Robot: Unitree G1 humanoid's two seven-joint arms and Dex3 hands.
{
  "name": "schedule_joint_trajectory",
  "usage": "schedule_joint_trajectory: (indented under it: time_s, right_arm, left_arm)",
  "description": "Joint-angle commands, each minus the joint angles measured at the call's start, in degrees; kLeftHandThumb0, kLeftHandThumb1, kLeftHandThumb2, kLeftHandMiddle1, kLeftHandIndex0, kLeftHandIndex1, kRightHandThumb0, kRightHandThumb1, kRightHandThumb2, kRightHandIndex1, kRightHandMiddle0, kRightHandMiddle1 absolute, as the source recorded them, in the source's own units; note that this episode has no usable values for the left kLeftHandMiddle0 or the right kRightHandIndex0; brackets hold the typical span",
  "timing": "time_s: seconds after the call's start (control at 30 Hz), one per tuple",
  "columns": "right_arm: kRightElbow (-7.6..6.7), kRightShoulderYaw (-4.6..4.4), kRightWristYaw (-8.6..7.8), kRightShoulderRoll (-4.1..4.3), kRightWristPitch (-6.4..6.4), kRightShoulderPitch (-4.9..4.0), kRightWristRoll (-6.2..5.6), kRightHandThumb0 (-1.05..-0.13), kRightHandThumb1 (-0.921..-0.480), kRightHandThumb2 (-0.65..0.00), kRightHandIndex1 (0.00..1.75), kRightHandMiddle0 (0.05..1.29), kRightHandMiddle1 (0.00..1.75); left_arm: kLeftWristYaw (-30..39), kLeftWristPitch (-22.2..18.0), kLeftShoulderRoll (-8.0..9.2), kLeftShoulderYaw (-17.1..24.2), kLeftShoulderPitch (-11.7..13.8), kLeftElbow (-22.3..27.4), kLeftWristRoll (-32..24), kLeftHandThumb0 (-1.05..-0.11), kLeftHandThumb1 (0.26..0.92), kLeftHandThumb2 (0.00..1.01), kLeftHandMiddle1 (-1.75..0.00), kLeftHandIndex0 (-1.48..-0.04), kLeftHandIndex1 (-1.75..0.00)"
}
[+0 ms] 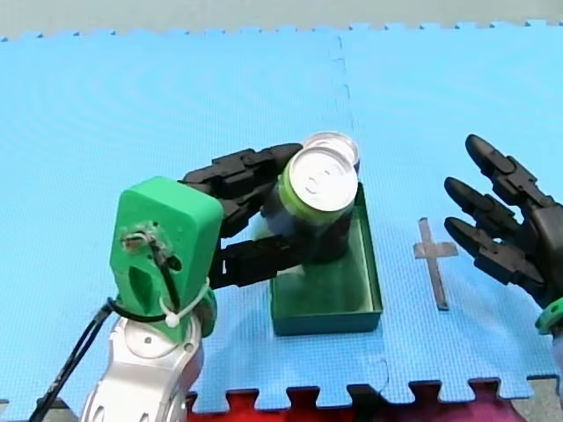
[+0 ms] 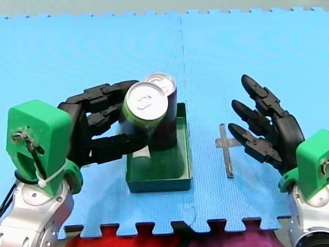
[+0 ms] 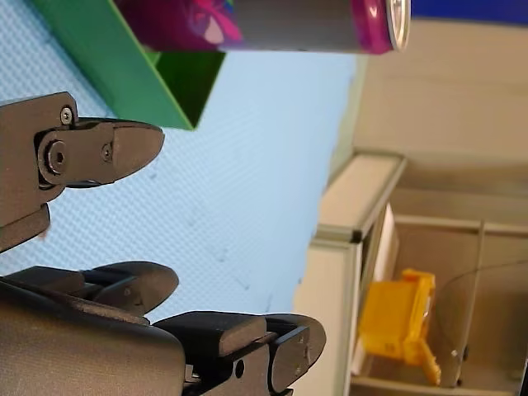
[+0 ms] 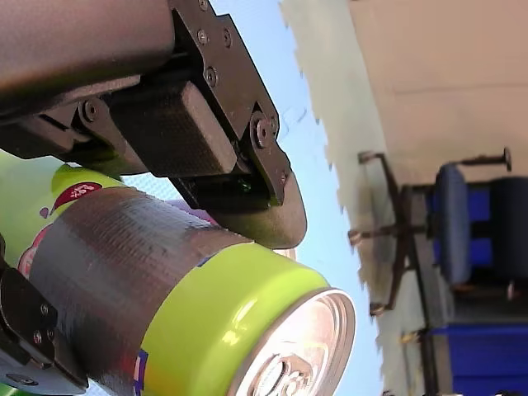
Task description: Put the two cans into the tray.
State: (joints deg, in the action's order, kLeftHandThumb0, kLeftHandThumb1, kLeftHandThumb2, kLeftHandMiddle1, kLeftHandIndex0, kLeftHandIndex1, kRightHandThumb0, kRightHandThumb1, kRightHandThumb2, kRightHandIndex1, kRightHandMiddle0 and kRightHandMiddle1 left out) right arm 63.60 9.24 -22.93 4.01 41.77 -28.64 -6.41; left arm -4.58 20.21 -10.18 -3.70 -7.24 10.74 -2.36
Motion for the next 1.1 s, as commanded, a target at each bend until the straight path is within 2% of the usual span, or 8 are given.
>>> schedule_joint_trajectory:
  time_s: [0.0, 0.13, 0.33, 0.57, 0.87, 1.07]
  right_arm:
    - [-0.05, 0.15, -0.11, 0.50, -0.23, -0.10, -0.22, -1.048, -0.921, -0.226, 0.00, 0.29, 0.00]
    - [0.24, 0.27, -0.45, 0.69, -0.46, -0.25, -0.39, -1.048, -0.921, -0.227, 0.00, 0.29, 0.00]
    - [0.15, 0.32, -0.72, 0.73, -0.41, -0.35, -0.44, -1.048, -0.921, -0.230, 0.00, 0.28, 0.00]
    - [0.05, 0.27, -0.88, 1.09, -0.08, -0.22, -0.28, -1.048, -0.921, -0.238, 0.00, 0.29, 0.00]
    - [0.69, 0.42, -1.64, 1.59, 0.34, -0.49, -0.39, -1.048, -0.921, -0.252, 0.00, 0.29, 0.00]
    - [0.74, 0.56, -2.01, 1.53, 0.62, -0.53, -0.49, -1.048, -0.921, -0.260, 0.00, 0.29, 0.00]
  left_arm:
    - [-0.4, -1.5, -1.55, 1.3, 0.0, -0.1, -2.0, -0.396, 0.776, 0.00, 0.00, -1.27, 0.00]
    - [-0.2, -2.2, -2.47, 2.5, 0.0, -0.3, -4.6, -0.393, 0.772, 0.00, 0.00, -1.27, 0.00]
    - [0.0, -0.8, -2.78, 2.5, -0.1, 0.9, -7.0, -0.391, 0.766, 0.00, 0.00, -1.28, 0.00]
    - [-0.2, 2.0, -3.94, 3.0, 1.7, 4.0, -11.8, -0.390, 0.760, 0.00, 0.00, -1.28, 0.00]
    - [-2.3, 5.8, -3.22, 3.4, 2.9, 6.5, -14.6, -0.390, 0.756, 0.00, 0.00, -1.29, 0.00]
    - [-2.2, 6.2, -2.83, 3.3, 3.3, 6.6, -14.9, -0.391, 0.755, 0.00, 0.00, -1.29, 0.00]
